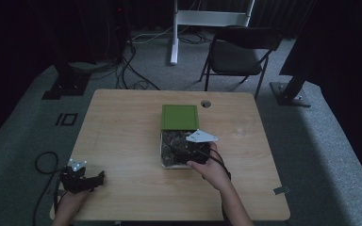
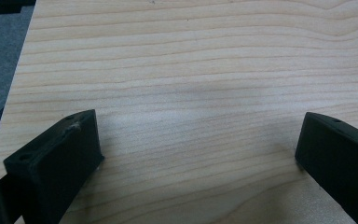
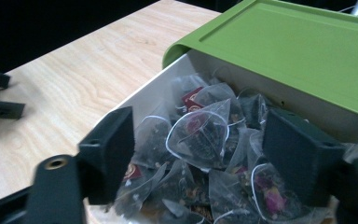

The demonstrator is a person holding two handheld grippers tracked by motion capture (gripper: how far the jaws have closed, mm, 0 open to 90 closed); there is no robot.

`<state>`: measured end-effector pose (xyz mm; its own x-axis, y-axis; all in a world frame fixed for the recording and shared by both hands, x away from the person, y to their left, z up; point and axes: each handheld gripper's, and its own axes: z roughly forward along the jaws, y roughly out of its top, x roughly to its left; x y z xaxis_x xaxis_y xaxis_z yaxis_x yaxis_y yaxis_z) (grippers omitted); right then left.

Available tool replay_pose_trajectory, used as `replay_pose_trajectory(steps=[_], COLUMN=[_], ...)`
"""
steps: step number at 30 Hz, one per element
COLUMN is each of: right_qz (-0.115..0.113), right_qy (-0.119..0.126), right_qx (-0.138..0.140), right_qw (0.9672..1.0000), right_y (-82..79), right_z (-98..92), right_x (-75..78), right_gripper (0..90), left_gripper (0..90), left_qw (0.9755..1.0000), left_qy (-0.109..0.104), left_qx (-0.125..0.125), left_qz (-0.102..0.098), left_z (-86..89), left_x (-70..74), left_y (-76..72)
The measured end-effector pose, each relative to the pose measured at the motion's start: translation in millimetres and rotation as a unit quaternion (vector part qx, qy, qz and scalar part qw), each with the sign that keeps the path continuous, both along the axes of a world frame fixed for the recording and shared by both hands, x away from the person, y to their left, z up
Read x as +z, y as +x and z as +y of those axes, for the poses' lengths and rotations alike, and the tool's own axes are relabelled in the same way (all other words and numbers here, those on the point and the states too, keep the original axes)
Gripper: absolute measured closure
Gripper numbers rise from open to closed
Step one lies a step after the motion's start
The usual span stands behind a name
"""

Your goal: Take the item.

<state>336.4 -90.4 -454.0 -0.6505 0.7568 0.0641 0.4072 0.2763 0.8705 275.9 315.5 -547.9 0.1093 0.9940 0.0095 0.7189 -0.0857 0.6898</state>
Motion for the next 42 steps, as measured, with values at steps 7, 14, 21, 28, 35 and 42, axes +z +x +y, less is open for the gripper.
replay_pose_trajectory(steps=[7, 14, 21, 28, 35, 42], right_qz=[0.002, 0.021, 0.018, 0.031, 0.019, 0.014], right_qy=[-0.018, -0.006, -0.019, -0.026, -0.038, -0.026], right_qx=[-0.030, -0.039, -0.060, -0.070, -0.051, -0.050], right_qw=[0.9994, 0.9990, 0.9979, 0.9967, 0.9978, 0.9983], right_y=[1.6, 1.2, 2.0, 5.8, 6.9, 5.4], right_z=[9.6, 18.4, 24.2, 26.8, 26.1, 21.7], right_x=[-7.1, -13.7, -20.9, -25.7, -26.0, -20.6], right_gripper=[37.9, 43.6, 50.5, 57.4, 72.9, 75.1], left_gripper=[0.5, 0.5, 0.5, 0.5, 0.5, 0.5], left_qw=[1.0000, 1.0000, 1.0000, 1.0000, 1.0000, 1.0000], left_qy=[0.000, 0.000, 0.000, 0.000, 0.000, 0.000], left_qx=[0.000, 0.000, 0.000, 0.000, 0.000, 0.000], left_qz=[0.000, 0.000, 0.000, 0.000, 0.000, 0.000], left_z=[-0.1, -0.1, 0.0, 0.0, 0.0, 0.0], left_x=[0.0, 0.0, 0.0, 0.0, 0.0, 0.0], left_y=[0.0, 0.0, 0.0, 0.0, 0.0, 0.0])
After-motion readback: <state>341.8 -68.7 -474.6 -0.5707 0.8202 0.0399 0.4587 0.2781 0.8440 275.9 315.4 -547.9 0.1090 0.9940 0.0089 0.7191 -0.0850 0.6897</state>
